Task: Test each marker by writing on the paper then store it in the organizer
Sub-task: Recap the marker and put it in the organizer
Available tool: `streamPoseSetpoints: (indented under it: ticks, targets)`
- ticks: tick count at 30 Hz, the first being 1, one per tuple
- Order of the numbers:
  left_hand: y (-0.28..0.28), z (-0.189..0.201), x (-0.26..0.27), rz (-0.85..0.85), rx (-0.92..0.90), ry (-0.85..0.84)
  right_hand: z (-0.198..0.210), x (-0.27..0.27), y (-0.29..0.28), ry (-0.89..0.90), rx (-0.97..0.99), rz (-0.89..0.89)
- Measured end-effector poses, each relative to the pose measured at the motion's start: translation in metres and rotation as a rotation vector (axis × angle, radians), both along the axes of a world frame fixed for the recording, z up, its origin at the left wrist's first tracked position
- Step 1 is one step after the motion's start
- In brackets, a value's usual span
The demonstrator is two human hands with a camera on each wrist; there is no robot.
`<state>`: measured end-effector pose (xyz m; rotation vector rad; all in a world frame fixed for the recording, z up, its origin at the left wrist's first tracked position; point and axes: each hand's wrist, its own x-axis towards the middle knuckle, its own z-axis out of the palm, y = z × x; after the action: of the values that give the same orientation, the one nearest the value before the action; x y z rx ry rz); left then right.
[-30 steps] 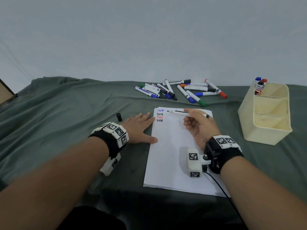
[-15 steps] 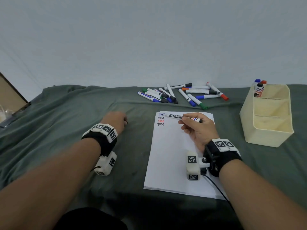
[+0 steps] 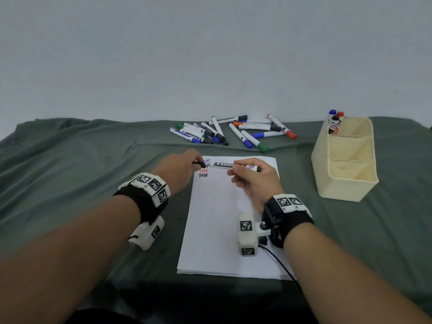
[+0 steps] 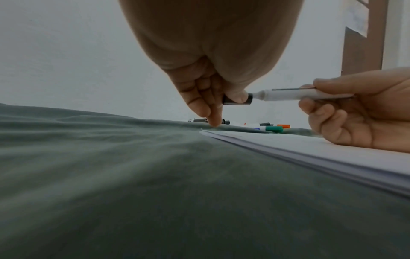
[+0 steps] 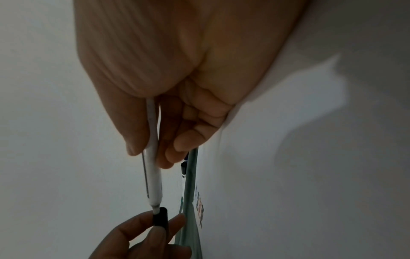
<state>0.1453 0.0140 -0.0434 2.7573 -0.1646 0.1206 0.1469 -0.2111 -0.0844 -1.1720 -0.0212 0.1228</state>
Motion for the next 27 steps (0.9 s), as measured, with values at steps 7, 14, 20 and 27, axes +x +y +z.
streamPoseSetpoints:
  ticks: [7,14,20,27]
  targets:
    - [-0.013,0.000,0.003,-0.055,-0.068,-0.005,-0.002,0.001,0.001,-0.016,-0.014,0.004]
    - [-0.021,0.007,0.013,-0.076,0.020,-0.044,-0.004,0.004,0.000,-0.001,-0.010,-0.035]
    - [-0.020,0.003,0.014,-0.058,-0.017,-0.007,-0.001,0.004,0.001,0.022,-0.025,-0.031]
    - [-0.023,-0.021,0.013,-0.018,0.214,0.216,0.003,0.004,-0.001,0.123,0.076,-0.164]
